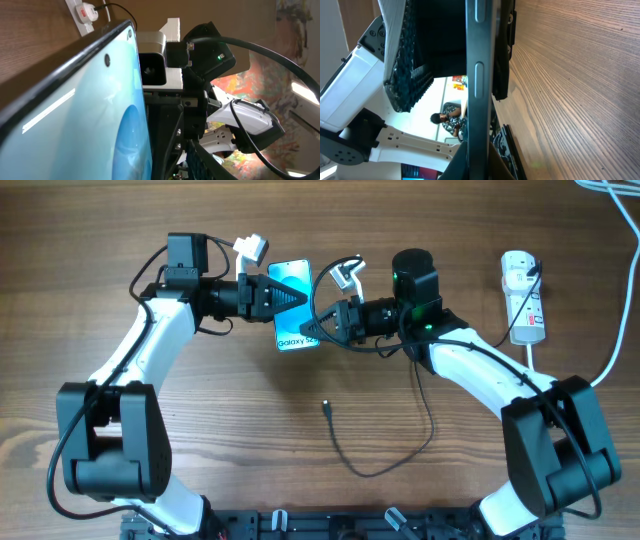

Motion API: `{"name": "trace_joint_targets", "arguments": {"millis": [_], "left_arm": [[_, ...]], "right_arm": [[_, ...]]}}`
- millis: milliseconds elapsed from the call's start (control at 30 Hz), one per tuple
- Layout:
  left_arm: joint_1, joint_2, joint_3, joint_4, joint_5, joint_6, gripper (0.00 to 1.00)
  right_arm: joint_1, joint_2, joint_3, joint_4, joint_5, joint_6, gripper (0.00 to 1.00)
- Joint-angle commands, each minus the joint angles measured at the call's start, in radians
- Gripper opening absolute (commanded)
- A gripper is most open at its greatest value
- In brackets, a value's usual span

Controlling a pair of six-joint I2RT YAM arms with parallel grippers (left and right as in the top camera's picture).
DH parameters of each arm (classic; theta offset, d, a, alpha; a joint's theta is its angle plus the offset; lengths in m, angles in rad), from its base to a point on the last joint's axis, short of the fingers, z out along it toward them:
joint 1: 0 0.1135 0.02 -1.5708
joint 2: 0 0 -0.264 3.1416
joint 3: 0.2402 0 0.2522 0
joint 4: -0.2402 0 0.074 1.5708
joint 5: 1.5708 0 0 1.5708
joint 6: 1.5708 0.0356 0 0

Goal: Plug charger to phone and switch on socket

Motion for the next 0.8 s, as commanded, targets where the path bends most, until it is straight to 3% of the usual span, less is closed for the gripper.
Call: {"name": "trace_joint_targets", "arguments": {"millis": [0,167,233,333,400,433,500,600,667,767], "left_arm": [[0.014,-0.03,0.006,0.01,0.052,0.002,0.42],[0.014,-0.03,0.006,0.009,0.052,0.002,0.16],[0.014,-0.03,0.006,0.009,0.052,0.002,0.12],[0.014,-0.03,0.006,0.009,0.01,0.002,0.04],[0.014,-0.03,0.006,-0.042,-0.195,0.002,0.04],[0.012,-0.029,0.006,-0.12,-0.393,0.002,0.04],[0.002,-0.029,0.006,-0.23,-0.64,0.002,0.04],[-0.043,-0.029,0.006,-0.36,-0.921,-0.006,0.04],[-0.077,-0.029,0.006,-0.407,-1.083,-0.069,0.04],[-0.127,-0.029,0.006,-0.422,-1.22,-0.138,0.04]], "right_arm": [[-0.012,-0.016,0.014,0.002,0.035,0.027,0.04],[-0.012,-0.016,0.014,0.002,0.035,0.027,0.04],[-0.012,-0.016,0.014,0.001,0.034,0.027,0.05],[-0.013,-0.016,0.014,0.006,0.034,0.019,0.25],[-0.013,-0.016,0.014,0.012,0.031,-0.032,0.51],[-0.013,-0.016,0.014,0.004,0.031,-0.084,0.59],[-0.014,-0.016,0.014,-0.039,0.035,-0.18,0.62],[-0.011,-0.016,0.014,-0.289,0.172,-0.369,0.62],[-0.011,-0.016,0.014,-0.449,0.281,-0.5,0.61],[-0.009,-0.016,0.014,-0.623,0.435,-0.558,0.52]]}}
